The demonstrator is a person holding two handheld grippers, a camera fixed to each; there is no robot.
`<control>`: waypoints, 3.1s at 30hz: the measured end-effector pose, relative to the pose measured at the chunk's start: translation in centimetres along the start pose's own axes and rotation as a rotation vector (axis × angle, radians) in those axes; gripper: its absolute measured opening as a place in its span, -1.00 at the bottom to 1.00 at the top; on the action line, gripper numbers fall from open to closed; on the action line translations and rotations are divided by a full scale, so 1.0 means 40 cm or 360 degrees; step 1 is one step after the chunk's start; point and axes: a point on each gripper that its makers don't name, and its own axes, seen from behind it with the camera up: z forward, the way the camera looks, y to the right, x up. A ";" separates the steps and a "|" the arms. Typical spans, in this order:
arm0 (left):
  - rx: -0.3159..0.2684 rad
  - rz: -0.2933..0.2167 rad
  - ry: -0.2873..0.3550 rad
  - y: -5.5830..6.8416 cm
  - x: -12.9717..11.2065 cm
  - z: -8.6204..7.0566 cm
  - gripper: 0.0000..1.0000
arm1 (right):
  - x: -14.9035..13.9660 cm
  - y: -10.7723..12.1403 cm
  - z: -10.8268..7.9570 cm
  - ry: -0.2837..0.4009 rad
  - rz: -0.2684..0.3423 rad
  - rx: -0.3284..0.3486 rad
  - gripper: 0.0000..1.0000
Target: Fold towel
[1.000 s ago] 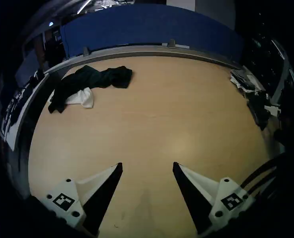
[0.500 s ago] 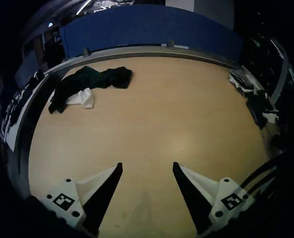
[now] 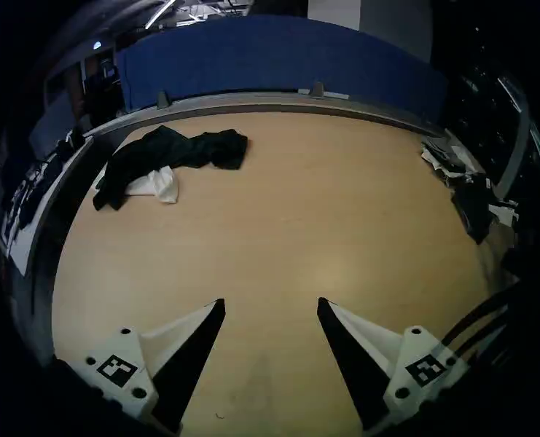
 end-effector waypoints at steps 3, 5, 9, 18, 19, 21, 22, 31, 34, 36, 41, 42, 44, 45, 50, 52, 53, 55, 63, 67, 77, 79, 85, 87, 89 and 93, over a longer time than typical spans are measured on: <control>-0.0012 -0.0010 0.0034 0.002 0.015 -0.002 0.88 | 0.039 -0.012 -0.035 0.0062 0.0004 0.0001 1.00; -0.0018 -0.0015 0.0062 0.002 0.028 -0.004 0.88 | 0.066 -0.023 -0.057 0.0104 0.0013 0.0009 1.00; -0.0025 -0.0029 0.0137 0.001 0.061 -0.009 0.88 | 0.129 -0.059 -0.104 0.0220 0.0026 0.0039 1.00; -0.0033 -0.0050 0.0417 0.003 0.166 -0.038 0.88 | 0.268 -0.181 -0.222 0.0542 0.0098 0.0141 1.00; -0.0033 -0.0056 0.0454 0.004 0.180 -0.045 0.88 | 0.279 -0.197 -0.235 0.0571 0.0106 0.0161 1.00; -0.0032 -0.0071 0.0534 0.006 0.209 -0.060 0.88 | 0.303 -0.227 -0.263 0.0638 0.0125 0.0199 1.00; -0.0035 -0.0080 0.0571 0.006 0.222 -0.067 0.88 | 0.317 -0.237 -0.278 0.0681 0.0139 0.0207 1.00; 0.0029 -0.0133 0.0965 -0.037 0.359 -0.151 0.88 | 0.426 -0.254 -0.371 0.1017 0.0205 0.0065 1.00; 0.0048 -0.0148 0.1075 -0.046 0.392 -0.177 0.88 | 0.441 -0.271 -0.386 0.1074 0.0151 0.0007 1.00; 0.0050 -0.0159 0.1111 -0.046 0.403 -0.185 0.88 | 0.446 -0.290 -0.389 0.1090 0.0100 -0.0008 1.00; 0.0066 -0.0179 0.1178 -0.056 0.424 -0.202 0.88 | 0.459 -0.316 -0.386 0.1090 0.0080 -0.0027 1.00; 0.0076 -0.0185 0.1196 -0.062 0.429 -0.207 0.88 | 0.462 -0.316 -0.386 0.1092 0.0089 -0.0033 1.00; 0.0108 -0.0202 0.1238 -0.080 0.439 -0.221 0.88 | 0.465 -0.311 -0.384 0.1095 0.0119 -0.0049 1.00; 0.0122 -0.0209 0.1257 -0.088 0.444 -0.227 0.88 | 0.466 -0.310 -0.383 0.1095 0.0131 -0.0056 1.00; 0.0170 -0.0234 0.1339 -0.115 0.457 -0.253 0.88 | 0.467 -0.312 -0.378 0.1091 0.0162 -0.0074 1.00; 0.0187 -0.0235 0.1369 -0.125 0.461 -0.262 0.88 | 0.467 -0.318 -0.377 0.1089 0.0162 -0.0075 1.00; 0.0197 -0.0234 0.1387 -0.131 0.462 -0.267 0.88 | 0.467 -0.322 -0.377 0.1087 0.0161 -0.0074 1.00; 0.0203 -0.0231 0.1407 -0.135 0.463 -0.276 0.88 | 0.466 -0.329 -0.376 0.1081 0.0153 -0.0075 1.00; 0.0169 -0.0143 0.1417 -0.110 0.446 -0.265 0.88 | 0.459 -0.357 -0.367 0.1047 0.0115 -0.0065 1.00; 0.0209 -0.0068 0.1392 -0.110 0.428 -0.238 0.88 | 0.454 -0.369 -0.361 0.1020 0.0097 -0.0048 1.00; 0.0280 -0.0025 0.1394 -0.117 0.379 -0.172 0.88 | 0.470 -0.364 -0.338 0.0979 0.0089 -0.0051 1.00; 0.0282 -0.0026 0.1397 -0.119 0.370 -0.157 0.88 | 0.471 -0.358 -0.334 0.0975 0.0099 -0.0059 1.00; 0.0288 -0.0017 0.1408 -0.128 0.349 -0.113 0.89 | 0.471 -0.360 -0.318 0.0962 0.0074 -0.0079 1.00; 0.0296 -0.0014 0.1412 -0.130 0.344 -0.102 0.88 | 0.470 -0.363 -0.312 0.0959 0.0054 -0.0089 1.00; 0.0287 -0.0011 0.1417 -0.128 0.336 -0.085 0.88 | 0.469 -0.371 -0.307 0.0960 0.0036 -0.0094 1.00; 0.0286 -0.0016 0.1418 -0.136 0.315 -0.047 0.89 | 0.469 -0.389 -0.299 0.0973 0.0007 -0.0092 1.00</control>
